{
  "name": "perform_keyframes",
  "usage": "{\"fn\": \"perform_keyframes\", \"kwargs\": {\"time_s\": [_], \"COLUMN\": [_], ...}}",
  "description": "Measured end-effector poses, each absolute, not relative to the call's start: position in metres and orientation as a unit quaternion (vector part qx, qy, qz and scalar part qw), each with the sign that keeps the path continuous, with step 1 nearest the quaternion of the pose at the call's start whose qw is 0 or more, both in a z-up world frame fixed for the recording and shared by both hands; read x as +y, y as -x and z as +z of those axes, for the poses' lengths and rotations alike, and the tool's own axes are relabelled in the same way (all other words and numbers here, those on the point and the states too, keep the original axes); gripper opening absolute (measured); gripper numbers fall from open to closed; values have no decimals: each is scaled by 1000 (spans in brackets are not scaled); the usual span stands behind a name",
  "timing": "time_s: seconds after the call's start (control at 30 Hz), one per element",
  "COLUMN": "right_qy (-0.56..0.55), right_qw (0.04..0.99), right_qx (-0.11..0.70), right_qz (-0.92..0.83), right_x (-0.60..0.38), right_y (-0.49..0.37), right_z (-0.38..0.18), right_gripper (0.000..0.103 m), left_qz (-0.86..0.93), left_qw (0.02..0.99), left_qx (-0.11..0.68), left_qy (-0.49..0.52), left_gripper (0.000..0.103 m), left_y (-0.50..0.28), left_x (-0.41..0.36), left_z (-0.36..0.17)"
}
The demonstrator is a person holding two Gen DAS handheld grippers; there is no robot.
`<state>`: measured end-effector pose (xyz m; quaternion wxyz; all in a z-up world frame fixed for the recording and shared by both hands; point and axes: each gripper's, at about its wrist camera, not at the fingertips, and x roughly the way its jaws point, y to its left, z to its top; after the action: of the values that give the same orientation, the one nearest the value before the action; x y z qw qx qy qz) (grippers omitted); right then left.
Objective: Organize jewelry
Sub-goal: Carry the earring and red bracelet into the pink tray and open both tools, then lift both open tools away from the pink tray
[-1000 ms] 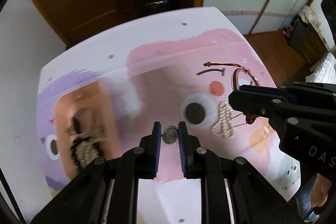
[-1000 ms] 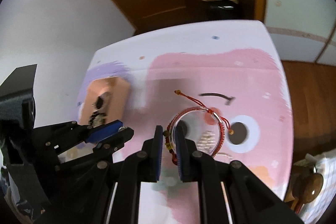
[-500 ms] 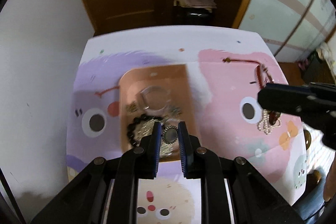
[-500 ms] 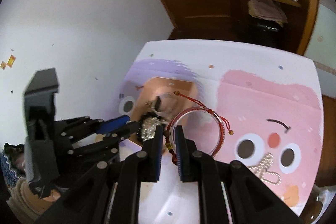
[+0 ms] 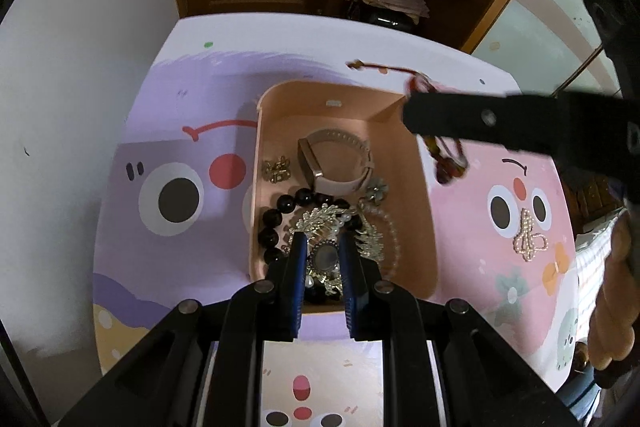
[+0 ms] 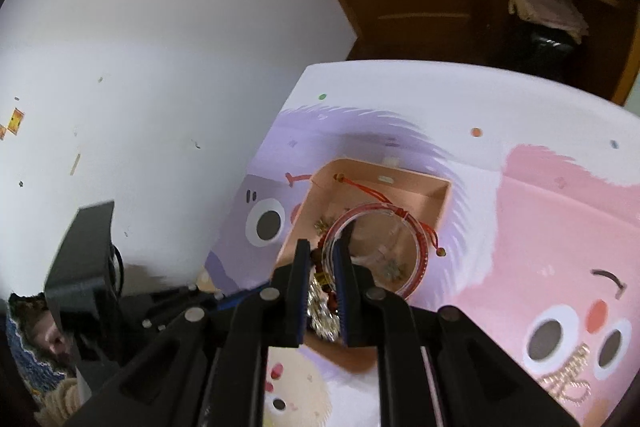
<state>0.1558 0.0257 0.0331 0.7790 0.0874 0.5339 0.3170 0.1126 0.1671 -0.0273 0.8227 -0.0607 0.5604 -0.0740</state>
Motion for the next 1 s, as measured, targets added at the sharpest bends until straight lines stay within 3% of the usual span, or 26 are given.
{"fn": "perform_keyframes", "kwargs": {"time_s": [0.7, 0.9, 0.97, 1.0], "right_qy": [-115, -135, -144, -148], "right_qw": [752, 742, 742, 743], "right_qx": [581, 597, 593, 590], "right_qz": [289, 275, 278, 280], "right_x": [38, 31, 27, 26], "right_y": [-195, -197, -194, -193], "right_z": [-29, -31, -28, -26], "right_gripper": [12, 16, 16, 16], "left_qz": [-79, -72, -67, -62], "left_qw": [818, 822, 824, 826], "left_qx": [566, 561, 560, 557], "left_qy": [68, 62, 60, 57], "left_gripper": [15, 29, 37, 46], "left_y": [-140, -138, -137, -136], "left_x": [158, 158, 158, 158], "left_z": [-53, -48, -45, -42]}}
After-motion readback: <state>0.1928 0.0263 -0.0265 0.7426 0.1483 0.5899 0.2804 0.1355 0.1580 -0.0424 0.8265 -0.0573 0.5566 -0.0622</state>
